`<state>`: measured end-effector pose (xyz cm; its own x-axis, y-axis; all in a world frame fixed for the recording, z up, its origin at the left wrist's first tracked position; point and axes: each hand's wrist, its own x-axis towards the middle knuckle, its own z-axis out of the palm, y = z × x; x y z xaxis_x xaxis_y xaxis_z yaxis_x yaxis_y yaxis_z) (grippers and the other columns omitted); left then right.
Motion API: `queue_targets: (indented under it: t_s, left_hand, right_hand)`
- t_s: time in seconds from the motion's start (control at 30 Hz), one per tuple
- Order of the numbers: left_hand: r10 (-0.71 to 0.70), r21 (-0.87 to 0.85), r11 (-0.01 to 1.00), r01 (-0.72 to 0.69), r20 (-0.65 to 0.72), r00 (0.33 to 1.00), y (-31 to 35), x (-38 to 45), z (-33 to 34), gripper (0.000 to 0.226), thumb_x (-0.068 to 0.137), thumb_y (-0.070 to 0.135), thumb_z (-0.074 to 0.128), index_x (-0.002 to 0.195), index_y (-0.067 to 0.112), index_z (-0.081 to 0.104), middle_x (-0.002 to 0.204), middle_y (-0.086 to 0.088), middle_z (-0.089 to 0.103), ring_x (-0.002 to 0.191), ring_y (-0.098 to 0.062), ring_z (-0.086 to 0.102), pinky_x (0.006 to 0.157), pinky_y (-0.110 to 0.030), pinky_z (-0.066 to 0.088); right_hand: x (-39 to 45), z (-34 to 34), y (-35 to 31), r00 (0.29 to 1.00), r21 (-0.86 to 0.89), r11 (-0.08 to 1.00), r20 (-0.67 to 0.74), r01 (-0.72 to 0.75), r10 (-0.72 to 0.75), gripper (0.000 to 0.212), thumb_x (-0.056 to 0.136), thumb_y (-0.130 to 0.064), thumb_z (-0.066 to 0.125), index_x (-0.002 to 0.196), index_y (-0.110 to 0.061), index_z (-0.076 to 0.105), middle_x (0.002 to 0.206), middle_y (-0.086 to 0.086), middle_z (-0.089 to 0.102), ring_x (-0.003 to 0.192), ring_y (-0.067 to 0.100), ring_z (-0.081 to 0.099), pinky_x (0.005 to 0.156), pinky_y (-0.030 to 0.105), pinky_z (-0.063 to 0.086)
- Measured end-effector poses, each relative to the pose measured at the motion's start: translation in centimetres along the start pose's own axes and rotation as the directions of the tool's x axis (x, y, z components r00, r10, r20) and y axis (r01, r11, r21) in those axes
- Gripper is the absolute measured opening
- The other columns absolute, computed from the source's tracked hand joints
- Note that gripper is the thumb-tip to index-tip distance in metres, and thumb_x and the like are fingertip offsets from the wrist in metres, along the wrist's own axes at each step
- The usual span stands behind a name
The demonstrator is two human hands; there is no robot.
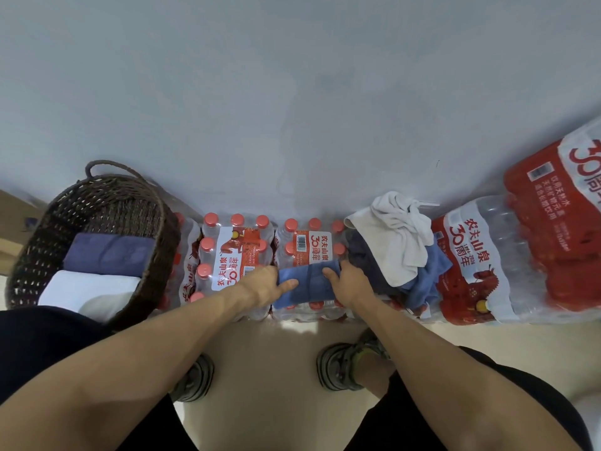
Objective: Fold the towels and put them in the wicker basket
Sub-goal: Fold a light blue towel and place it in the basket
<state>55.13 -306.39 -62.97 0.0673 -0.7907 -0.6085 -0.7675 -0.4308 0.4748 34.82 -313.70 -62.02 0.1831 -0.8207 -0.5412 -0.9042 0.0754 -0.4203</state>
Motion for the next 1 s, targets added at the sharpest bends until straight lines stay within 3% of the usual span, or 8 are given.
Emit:
queue_targets:
  t_s: [0.2, 0.33, 0.43, 0.53, 0.67, 0.83, 0.93, 1.0]
  left_hand:
    - [0.031, -0.008, 0.999, -0.031, -0.003, 1.000, -0.3, -0.1, 0.1, 0.056, 0.095, 0.062, 0.040, 0.130, 0.019, 0.047, 0.114, -0.004, 0.065, 0.092, -0.019, 0.065, 0.087, -0.035, 0.056]
    - [-0.068, -0.208, 0.976, 0.069, 0.012, 0.998, 0.2, -0.1, 0.3, 0.058, 0.092, 0.059, 0.050, 0.137, 0.023, 0.044, 0.110, 0.002, 0.063, 0.091, -0.017, 0.064, 0.080, -0.029, 0.053]
    - [-0.115, -0.288, 0.950, 0.124, 0.047, 0.992, 0.4, 0.1, 0.0, 0.059, 0.089, 0.058, 0.057, 0.130, 0.017, 0.051, 0.101, 0.002, 0.063, 0.087, -0.017, 0.062, 0.077, -0.028, 0.050]
    - [-0.180, -0.363, 0.915, 0.178, 0.029, 0.983, 0.9, 0.8, -1.0, 0.057, 0.082, 0.054, 0.070, 0.114, 0.008, 0.061, 0.086, 0.001, 0.064, 0.076, -0.017, 0.062, 0.062, -0.022, 0.047]
    - [-0.217, -0.478, 0.849, 0.224, 0.072, 0.974, 1.5, 1.5, -2.4, 0.053, 0.081, 0.042, 0.075, 0.115, 0.003, 0.063, 0.101, -0.007, 0.065, 0.094, -0.024, 0.063, 0.079, -0.030, 0.053]
    - [-0.230, -0.484, 0.846, 0.225, 0.050, 0.972, 2.9, 1.3, -2.4, 0.059, 0.093, 0.050, 0.057, 0.131, 0.005, 0.053, 0.123, -0.015, 0.061, 0.112, -0.031, 0.060, 0.100, -0.043, 0.049]
    - [-0.226, -0.436, 0.873, 0.219, 0.038, 0.973, 3.7, 1.0, -2.3, 0.061, 0.096, 0.051, 0.049, 0.138, 0.006, 0.044, 0.132, -0.015, 0.056, 0.118, -0.031, 0.056, 0.099, -0.038, 0.047]
    - [-0.237, -0.477, 0.847, 0.235, 0.056, 0.970, 3.8, 0.9, -2.3, 0.058, 0.095, 0.051, 0.053, 0.132, 0.006, 0.049, 0.122, -0.013, 0.061, 0.108, -0.029, 0.060, 0.090, -0.035, 0.051]
  right_hand:
    - [0.0, -0.3, 0.0, 0.998, -0.036, 0.999, -0.064, -0.019, 0.016, 0.043, 0.093, -0.049, 0.057, 0.115, -0.012, 0.058, 0.117, 0.010, 0.068, 0.102, 0.030, 0.066, 0.082, 0.035, 0.053]
    - [-0.2, -0.5, 0.0, 0.995, -0.083, 0.996, -0.090, -0.043, 0.035, 0.046, 0.092, -0.051, 0.058, 0.113, -0.011, 0.055, 0.115, 0.011, 0.068, 0.101, 0.031, 0.066, 0.083, 0.038, 0.054]
    - [-0.3, -0.5, -0.1, 0.994, -0.111, 0.992, -0.098, -0.056, 0.045, 0.047, 0.093, -0.051, 0.056, 0.114, -0.010, 0.053, 0.116, 0.013, 0.067, 0.103, 0.033, 0.065, 0.084, 0.039, 0.053]
    - [-0.3, -0.7, -0.2, 0.994, -0.109, 0.991, -0.085, -0.082, 0.073, 0.046, 0.094, -0.049, 0.056, 0.116, -0.009, 0.052, 0.119, 0.013, 0.065, 0.106, 0.033, 0.064, 0.084, 0.037, 0.051]
    - [-0.3, -0.8, -0.3, 0.994, -0.062, 0.992, -0.047, -0.106, 0.103, 0.042, 0.094, -0.045, 0.058, 0.115, -0.009, 0.052, 0.119, 0.012, 0.065, 0.106, 0.031, 0.064, 0.077, 0.033, 0.048]
    - [-0.4, -1.0, -0.1, 0.993, 0.005, 0.993, -0.002, -0.117, 0.117, 0.036, 0.094, -0.037, 0.062, 0.113, -0.008, 0.051, 0.120, 0.013, 0.065, 0.105, 0.031, 0.063, 0.072, 0.029, 0.043]
    - [-0.6, -1.1, -0.1, 0.993, 0.016, 0.993, 0.015, -0.121, 0.120, 0.037, 0.095, -0.034, 0.061, 0.119, -0.008, 0.050, 0.123, 0.013, 0.063, 0.109, 0.031, 0.062, 0.076, 0.029, 0.042]
    - [-0.7, -1.1, -0.1, 0.991, 0.027, 0.991, 0.028, -0.129, 0.129, 0.036, 0.096, -0.033, 0.060, 0.120, -0.008, 0.051, 0.123, 0.012, 0.064, 0.109, 0.031, 0.062, 0.076, 0.029, 0.042]
